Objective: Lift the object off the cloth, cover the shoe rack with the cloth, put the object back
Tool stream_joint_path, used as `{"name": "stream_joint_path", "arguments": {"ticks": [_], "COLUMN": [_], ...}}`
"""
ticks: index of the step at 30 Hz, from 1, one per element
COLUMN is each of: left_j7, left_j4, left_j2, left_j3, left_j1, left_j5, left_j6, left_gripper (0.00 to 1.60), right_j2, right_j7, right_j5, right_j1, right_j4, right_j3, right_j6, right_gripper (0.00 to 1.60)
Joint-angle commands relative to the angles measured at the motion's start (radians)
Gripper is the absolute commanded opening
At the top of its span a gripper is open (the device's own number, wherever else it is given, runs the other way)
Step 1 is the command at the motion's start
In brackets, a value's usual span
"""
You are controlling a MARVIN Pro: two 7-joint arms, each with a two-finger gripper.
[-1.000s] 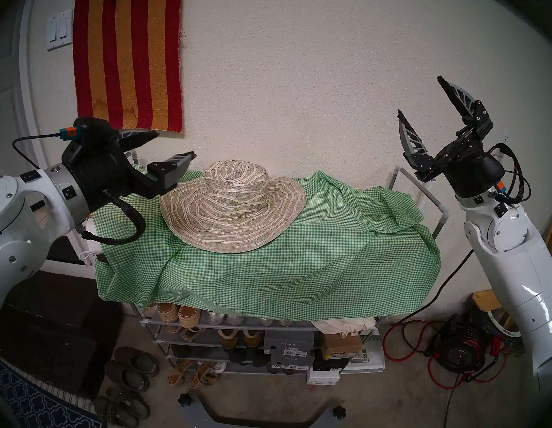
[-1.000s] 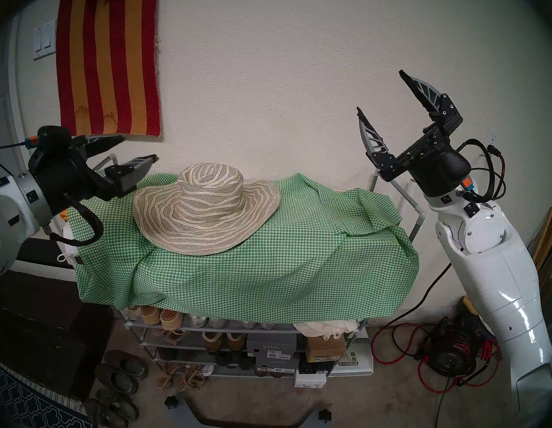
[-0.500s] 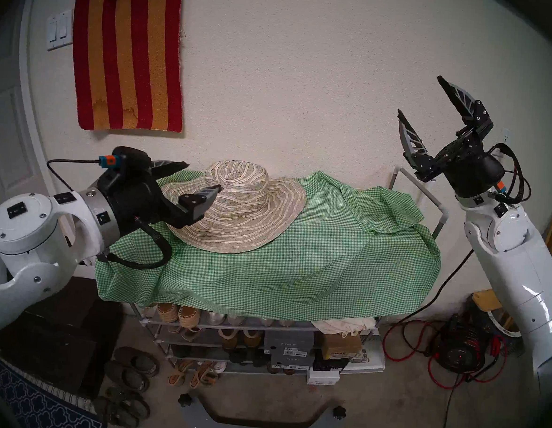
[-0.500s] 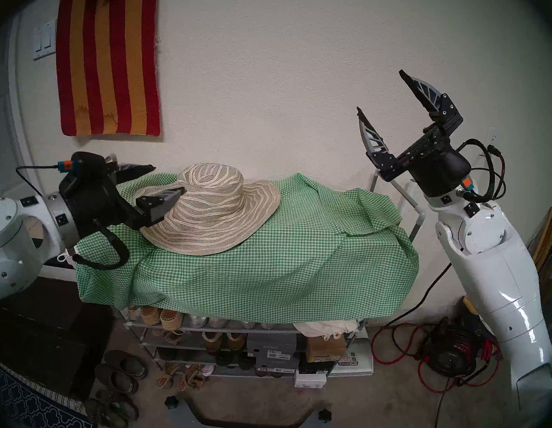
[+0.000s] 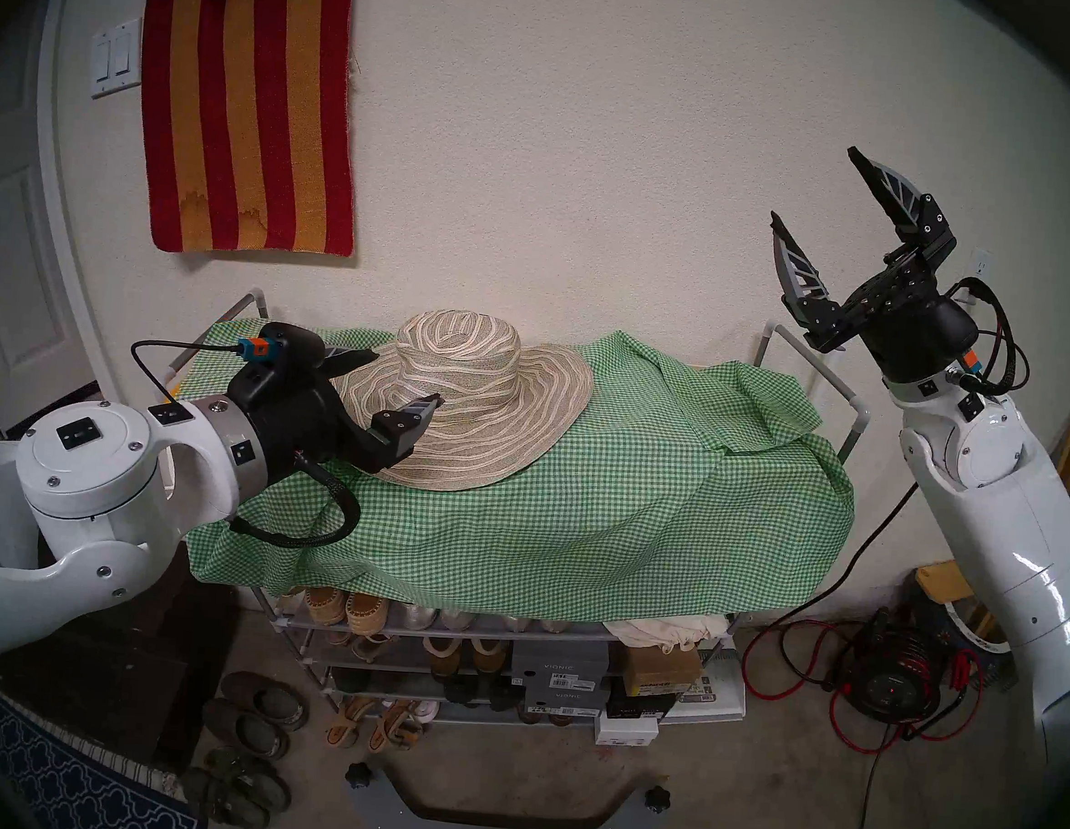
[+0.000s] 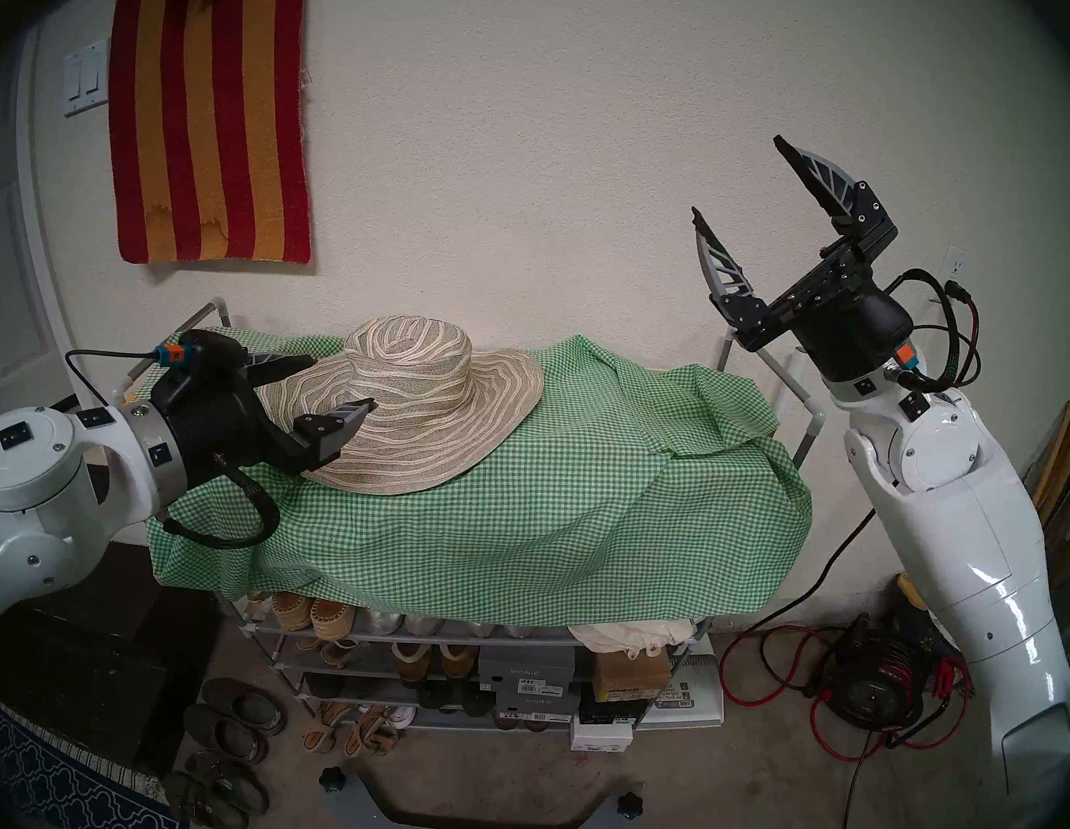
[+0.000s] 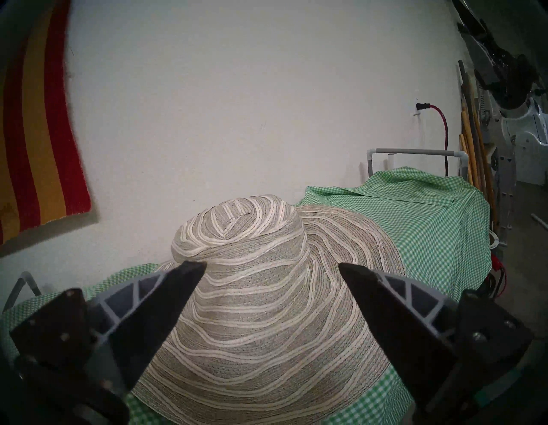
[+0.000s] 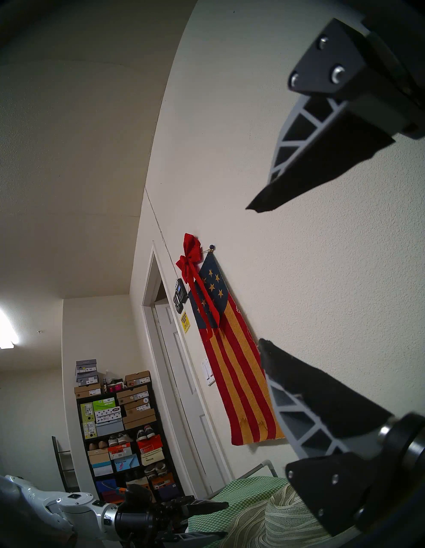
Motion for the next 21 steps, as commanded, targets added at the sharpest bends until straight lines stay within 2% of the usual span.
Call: {"name": "stream_joint_path", "arguments": {"ticks": [1, 3, 21], "left_j7": [0.038, 0.038, 0.024], "left_j4": [-0.002, -0.002, -0.002], "left_j2": [0.030, 0.035, 0.050], "left_j3": [0.056, 0.083, 0.185], "left_j1": [-0.086, -0.111, -0.228], "left_j5": [-0.049, -0.068, -0.139], "left_j6": [0.012, 0.012, -0.010], "left_gripper": [1.60, 1.60, 1.60], "right_j2": [-0.001, -0.001, 0.001], "right_j7": [0.001, 0.001, -0.002], "right_j5": [-0.002, -0.002, -0.002], "right_j1": [-0.002, -0.002, -0.001], "right_j4": [0.001, 0.000, 0.000], "right_j3": [-0.003, -0.003, -0.005], "right_j6": [-0.002, -0.002, -0.001], "right_gripper": [1.60, 1.60, 1.60]}}
